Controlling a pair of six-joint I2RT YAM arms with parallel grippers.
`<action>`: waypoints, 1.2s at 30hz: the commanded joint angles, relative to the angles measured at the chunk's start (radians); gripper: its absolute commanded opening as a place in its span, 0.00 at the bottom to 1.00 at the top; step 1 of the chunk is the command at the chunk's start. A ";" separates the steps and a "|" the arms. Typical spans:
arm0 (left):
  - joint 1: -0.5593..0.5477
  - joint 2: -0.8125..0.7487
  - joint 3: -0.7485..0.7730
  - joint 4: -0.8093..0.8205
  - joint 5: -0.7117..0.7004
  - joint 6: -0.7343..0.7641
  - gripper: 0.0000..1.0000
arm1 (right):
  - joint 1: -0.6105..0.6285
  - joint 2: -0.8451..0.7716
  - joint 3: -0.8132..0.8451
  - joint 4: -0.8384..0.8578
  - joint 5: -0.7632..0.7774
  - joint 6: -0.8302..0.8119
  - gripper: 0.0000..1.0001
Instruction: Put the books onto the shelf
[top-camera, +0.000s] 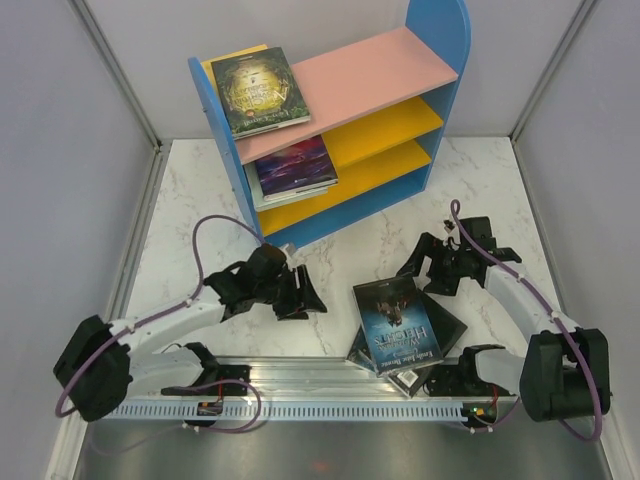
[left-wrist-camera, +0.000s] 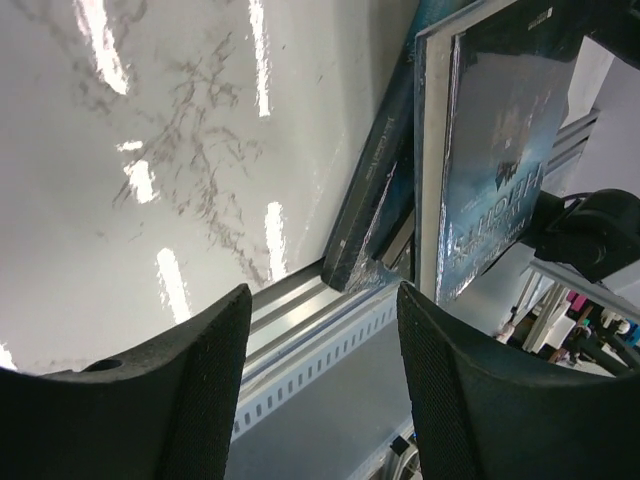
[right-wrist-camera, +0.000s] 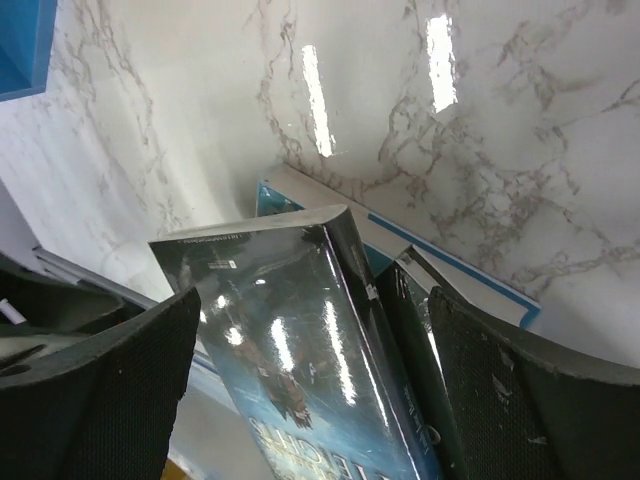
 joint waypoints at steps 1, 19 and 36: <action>-0.045 0.134 0.077 0.218 0.026 -0.013 0.64 | -0.015 0.035 -0.026 0.094 -0.095 0.023 0.98; -0.179 0.662 0.298 0.504 0.101 -0.111 0.57 | -0.021 -0.060 -0.265 0.290 -0.296 0.134 0.96; -0.191 0.636 0.327 0.454 0.101 -0.154 0.57 | -0.021 -0.095 -0.201 0.223 -0.275 0.114 0.15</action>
